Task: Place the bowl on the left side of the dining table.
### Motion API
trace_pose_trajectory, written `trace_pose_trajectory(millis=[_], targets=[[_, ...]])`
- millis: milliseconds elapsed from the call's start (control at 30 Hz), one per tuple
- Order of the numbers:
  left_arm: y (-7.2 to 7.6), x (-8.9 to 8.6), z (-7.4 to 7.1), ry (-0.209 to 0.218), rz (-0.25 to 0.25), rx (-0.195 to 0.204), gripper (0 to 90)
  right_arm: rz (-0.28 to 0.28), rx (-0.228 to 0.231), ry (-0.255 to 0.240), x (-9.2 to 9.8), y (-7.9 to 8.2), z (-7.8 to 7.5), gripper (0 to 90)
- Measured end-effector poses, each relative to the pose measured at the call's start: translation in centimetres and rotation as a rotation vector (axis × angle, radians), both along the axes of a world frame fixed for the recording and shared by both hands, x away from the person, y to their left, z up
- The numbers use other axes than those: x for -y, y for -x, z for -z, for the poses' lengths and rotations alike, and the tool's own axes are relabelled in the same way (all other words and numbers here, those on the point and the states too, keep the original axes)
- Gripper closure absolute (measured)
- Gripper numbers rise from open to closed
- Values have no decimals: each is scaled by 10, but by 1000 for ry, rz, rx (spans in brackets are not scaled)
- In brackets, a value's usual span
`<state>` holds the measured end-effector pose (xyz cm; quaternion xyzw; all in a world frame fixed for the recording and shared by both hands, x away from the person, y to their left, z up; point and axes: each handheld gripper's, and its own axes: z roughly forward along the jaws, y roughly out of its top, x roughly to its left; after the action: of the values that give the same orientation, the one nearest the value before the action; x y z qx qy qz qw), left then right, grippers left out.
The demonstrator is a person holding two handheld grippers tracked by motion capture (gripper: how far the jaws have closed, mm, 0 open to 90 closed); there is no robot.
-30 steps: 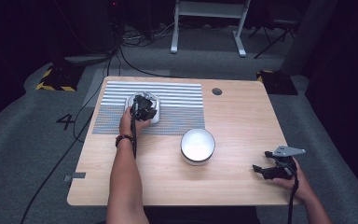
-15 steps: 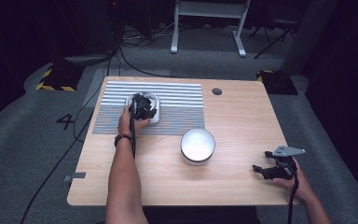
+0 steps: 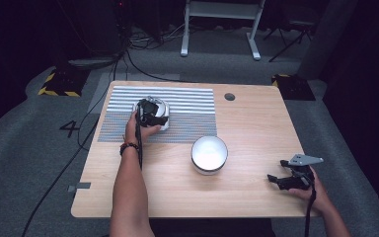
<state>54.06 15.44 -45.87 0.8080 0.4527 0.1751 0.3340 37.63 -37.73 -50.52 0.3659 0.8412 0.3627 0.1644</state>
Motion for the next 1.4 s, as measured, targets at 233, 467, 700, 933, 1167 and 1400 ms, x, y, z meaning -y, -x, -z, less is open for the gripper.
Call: trace_pose_trajectory(millis=[233, 467, 700, 933, 1167, 1400], targets=[[0, 0, 0, 6, -37, -23, 203, 0, 0, 0, 0, 0, 0, 120], [0, 0, 0, 9, -67, -25, 166, 0, 0, 0, 0, 0, 0, 120], [1, 2, -2, -2, -60, -22, 164, 0, 0, -1, 0, 0, 0, 119], [2, 5, -4, -28, -61, -17, 166, 0, 0, 0, 0, 0, 0, 119], [8, 7, -11, -39, -42, -8, 166, 0, 0, 0, 0, 0, 0, 119], [16, 13, -21, -64, -7, -2, 165, 0, 0, 0, 0, 0, 0, 119]])
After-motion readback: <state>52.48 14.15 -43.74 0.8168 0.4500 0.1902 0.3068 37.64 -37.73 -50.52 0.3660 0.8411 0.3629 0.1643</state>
